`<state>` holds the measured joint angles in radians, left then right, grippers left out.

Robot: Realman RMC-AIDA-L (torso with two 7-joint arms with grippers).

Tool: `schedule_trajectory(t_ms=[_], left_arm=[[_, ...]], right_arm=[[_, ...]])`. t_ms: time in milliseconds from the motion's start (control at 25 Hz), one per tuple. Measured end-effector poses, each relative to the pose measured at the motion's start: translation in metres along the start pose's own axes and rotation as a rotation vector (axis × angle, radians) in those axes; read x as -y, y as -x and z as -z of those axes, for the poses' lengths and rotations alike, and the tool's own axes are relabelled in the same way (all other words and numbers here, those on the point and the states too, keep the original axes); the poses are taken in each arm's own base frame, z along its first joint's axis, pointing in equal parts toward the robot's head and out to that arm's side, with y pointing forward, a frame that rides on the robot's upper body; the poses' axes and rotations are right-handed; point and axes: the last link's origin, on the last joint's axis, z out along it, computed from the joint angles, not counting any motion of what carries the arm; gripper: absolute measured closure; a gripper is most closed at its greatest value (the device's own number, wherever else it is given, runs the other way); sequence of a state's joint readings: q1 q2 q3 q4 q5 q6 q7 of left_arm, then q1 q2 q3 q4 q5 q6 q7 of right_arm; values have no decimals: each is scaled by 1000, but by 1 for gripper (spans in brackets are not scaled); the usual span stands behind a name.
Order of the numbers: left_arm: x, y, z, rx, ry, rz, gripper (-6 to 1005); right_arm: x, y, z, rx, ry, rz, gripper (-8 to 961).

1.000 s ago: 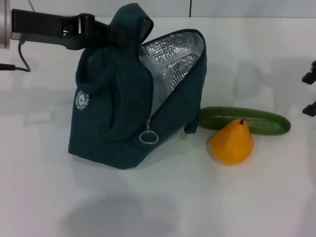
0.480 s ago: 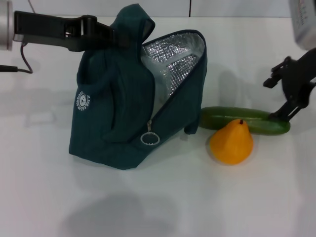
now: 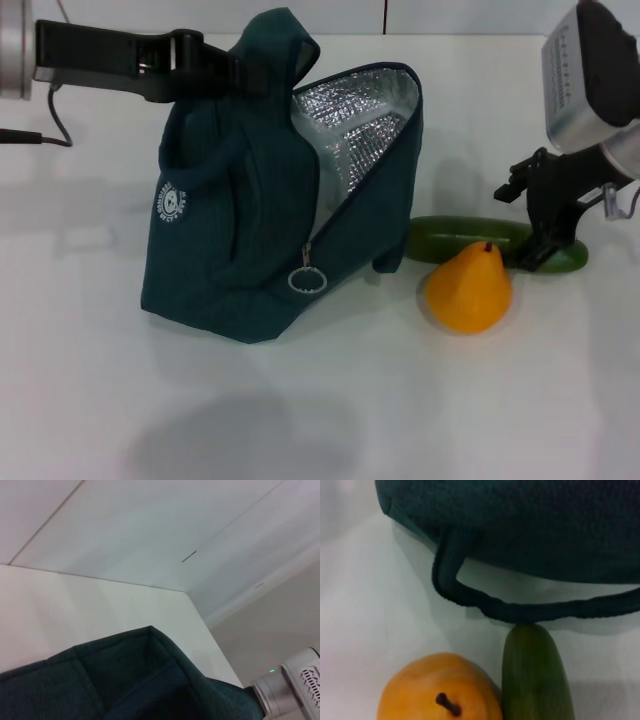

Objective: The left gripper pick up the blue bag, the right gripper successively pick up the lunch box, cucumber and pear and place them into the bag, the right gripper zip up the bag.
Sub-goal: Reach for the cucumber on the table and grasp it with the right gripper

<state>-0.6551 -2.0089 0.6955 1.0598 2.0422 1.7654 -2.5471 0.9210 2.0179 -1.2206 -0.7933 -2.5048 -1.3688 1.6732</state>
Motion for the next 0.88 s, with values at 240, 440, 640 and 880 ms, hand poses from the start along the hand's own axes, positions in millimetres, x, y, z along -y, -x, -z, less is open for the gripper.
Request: schedule_trajectory(t_ms=[240, 440, 640, 880], left_arm=[[0, 0, 0, 0, 0, -3, 957], [-1, 0, -1, 2, 2, -6, 957], [0, 1, -2, 3, 4, -7, 957], [0, 1, -2, 4, 4, -7, 957]], right_arm=[[-2, -2, -10, 21, 6, -14, 68], [-4, -4, -15, 18, 12, -24, 68], [-5, -7, -18, 15, 13, -33, 69], [-7, -8, -21, -1, 16, -25, 68]])
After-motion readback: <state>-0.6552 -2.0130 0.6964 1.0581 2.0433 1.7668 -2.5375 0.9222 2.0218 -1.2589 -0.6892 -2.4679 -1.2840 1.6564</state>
